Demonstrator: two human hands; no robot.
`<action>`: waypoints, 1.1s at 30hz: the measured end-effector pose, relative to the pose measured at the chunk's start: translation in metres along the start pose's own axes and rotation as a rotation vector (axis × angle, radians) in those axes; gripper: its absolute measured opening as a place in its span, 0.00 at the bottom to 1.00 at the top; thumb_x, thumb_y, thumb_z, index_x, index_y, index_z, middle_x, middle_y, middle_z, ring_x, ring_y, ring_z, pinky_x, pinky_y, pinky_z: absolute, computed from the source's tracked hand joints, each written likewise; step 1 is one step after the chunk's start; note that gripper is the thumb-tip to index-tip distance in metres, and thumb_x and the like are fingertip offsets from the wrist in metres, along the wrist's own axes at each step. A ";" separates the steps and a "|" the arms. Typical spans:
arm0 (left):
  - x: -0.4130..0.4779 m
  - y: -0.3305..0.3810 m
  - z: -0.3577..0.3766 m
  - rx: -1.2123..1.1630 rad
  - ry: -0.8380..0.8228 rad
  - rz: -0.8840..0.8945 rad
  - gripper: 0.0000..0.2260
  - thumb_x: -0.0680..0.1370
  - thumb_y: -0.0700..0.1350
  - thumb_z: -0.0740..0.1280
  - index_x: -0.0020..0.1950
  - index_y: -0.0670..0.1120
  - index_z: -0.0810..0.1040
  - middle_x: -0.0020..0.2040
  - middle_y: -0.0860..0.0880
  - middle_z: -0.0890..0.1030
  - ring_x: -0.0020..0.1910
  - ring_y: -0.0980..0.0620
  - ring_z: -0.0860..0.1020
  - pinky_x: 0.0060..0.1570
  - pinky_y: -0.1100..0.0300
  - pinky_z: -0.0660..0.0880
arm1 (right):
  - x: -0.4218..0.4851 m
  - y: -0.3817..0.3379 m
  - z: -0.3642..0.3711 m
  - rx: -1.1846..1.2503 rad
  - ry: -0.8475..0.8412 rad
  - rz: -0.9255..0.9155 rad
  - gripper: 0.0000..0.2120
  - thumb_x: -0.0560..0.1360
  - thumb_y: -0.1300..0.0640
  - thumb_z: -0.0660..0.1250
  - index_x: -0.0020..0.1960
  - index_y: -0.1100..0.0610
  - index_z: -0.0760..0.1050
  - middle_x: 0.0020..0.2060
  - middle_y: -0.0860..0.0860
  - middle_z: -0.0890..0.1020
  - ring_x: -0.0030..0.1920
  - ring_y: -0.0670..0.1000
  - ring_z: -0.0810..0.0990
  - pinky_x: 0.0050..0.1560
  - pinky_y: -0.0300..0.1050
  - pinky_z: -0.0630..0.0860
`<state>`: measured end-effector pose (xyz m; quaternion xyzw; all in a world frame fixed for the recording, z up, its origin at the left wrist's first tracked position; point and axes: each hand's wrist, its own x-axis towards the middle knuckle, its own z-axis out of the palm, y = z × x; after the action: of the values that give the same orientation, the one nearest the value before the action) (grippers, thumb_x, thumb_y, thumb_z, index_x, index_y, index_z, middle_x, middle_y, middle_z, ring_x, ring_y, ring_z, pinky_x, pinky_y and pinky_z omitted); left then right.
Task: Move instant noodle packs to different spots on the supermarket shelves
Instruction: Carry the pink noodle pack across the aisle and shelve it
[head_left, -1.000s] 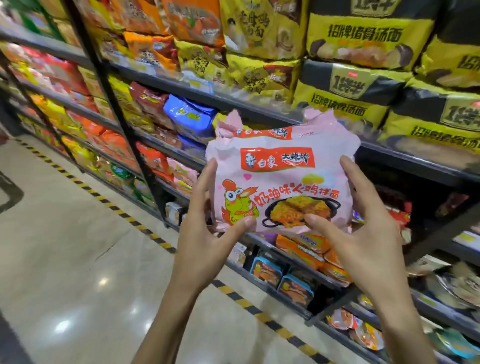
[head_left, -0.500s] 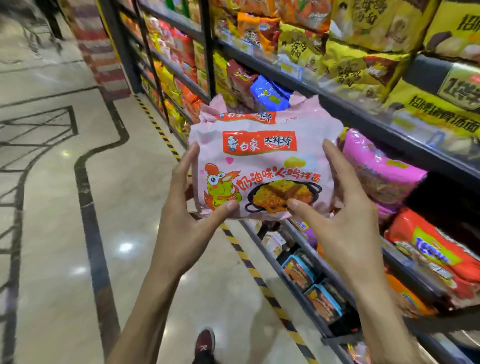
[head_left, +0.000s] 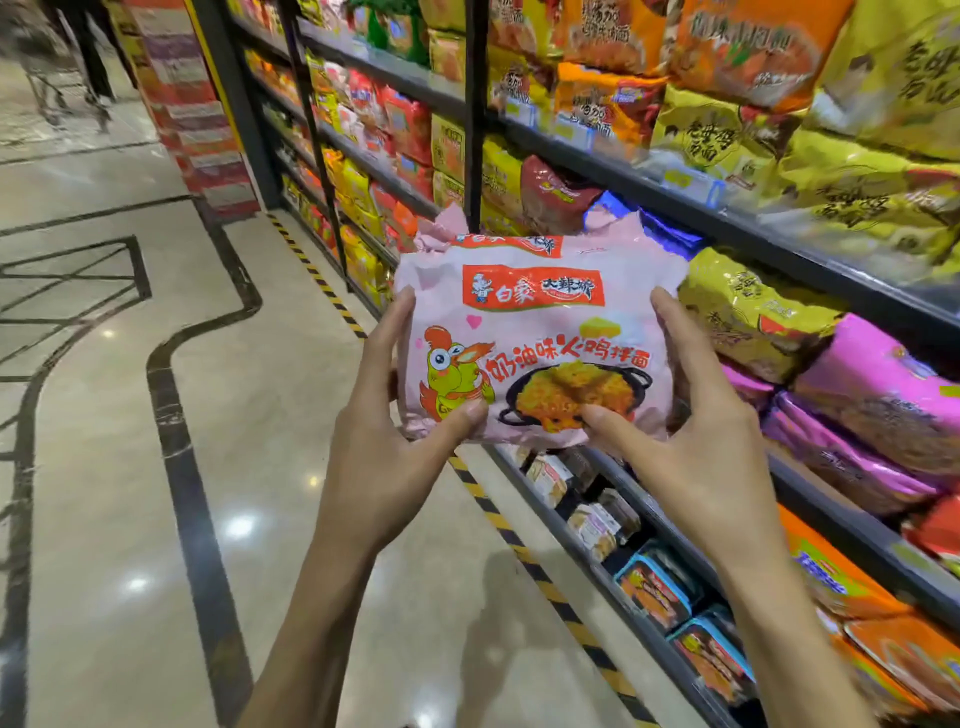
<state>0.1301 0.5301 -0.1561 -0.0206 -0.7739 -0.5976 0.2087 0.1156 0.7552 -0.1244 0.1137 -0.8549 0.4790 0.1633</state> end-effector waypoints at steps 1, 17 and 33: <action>0.011 -0.004 -0.012 0.005 -0.005 0.002 0.40 0.74 0.44 0.78 0.78 0.66 0.61 0.72 0.57 0.76 0.66 0.61 0.78 0.57 0.50 0.83 | 0.007 -0.006 0.013 0.007 0.000 0.003 0.44 0.71 0.58 0.78 0.78 0.39 0.59 0.56 0.22 0.67 0.60 0.33 0.58 0.56 0.48 0.72; 0.173 -0.096 -0.113 0.014 0.019 -0.034 0.41 0.75 0.42 0.78 0.77 0.69 0.60 0.75 0.57 0.73 0.68 0.59 0.77 0.61 0.50 0.81 | 0.149 -0.031 0.183 0.085 0.001 0.066 0.42 0.71 0.59 0.78 0.77 0.38 0.61 0.56 0.18 0.69 0.59 0.31 0.55 0.56 0.57 0.76; 0.425 -0.187 -0.177 0.067 0.135 -0.031 0.37 0.74 0.44 0.78 0.74 0.70 0.65 0.70 0.61 0.78 0.62 0.64 0.80 0.47 0.71 0.79 | 0.397 -0.012 0.337 0.184 -0.119 0.034 0.43 0.72 0.55 0.77 0.74 0.28 0.58 0.67 0.20 0.64 0.68 0.30 0.68 0.64 0.54 0.76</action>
<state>-0.2576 0.2188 -0.1448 0.0386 -0.7776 -0.5747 0.2520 -0.3032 0.4456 -0.1253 0.1421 -0.8173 0.5506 0.0930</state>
